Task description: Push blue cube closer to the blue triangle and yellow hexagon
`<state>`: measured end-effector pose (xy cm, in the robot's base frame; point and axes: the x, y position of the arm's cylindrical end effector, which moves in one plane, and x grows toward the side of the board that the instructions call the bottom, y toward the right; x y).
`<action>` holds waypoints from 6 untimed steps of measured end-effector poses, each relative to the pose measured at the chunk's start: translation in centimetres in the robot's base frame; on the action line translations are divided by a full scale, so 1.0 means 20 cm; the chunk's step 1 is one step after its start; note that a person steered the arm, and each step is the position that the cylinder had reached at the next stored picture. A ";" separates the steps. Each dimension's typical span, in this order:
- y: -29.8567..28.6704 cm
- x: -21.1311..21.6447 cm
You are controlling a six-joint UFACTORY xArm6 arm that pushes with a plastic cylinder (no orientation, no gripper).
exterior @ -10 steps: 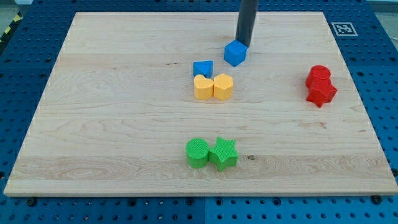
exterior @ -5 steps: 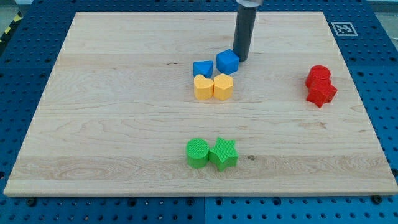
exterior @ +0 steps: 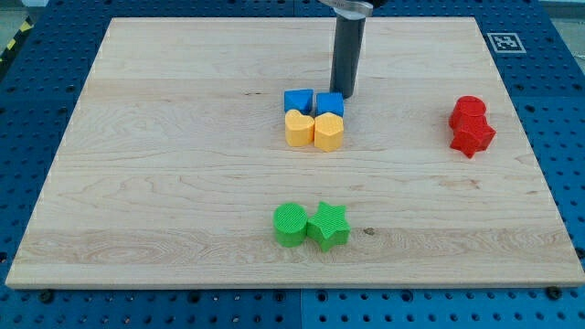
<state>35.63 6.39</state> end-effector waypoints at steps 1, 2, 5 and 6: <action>0.03 -0.01; 0.06 -0.01; 0.22 0.29; 0.25 0.41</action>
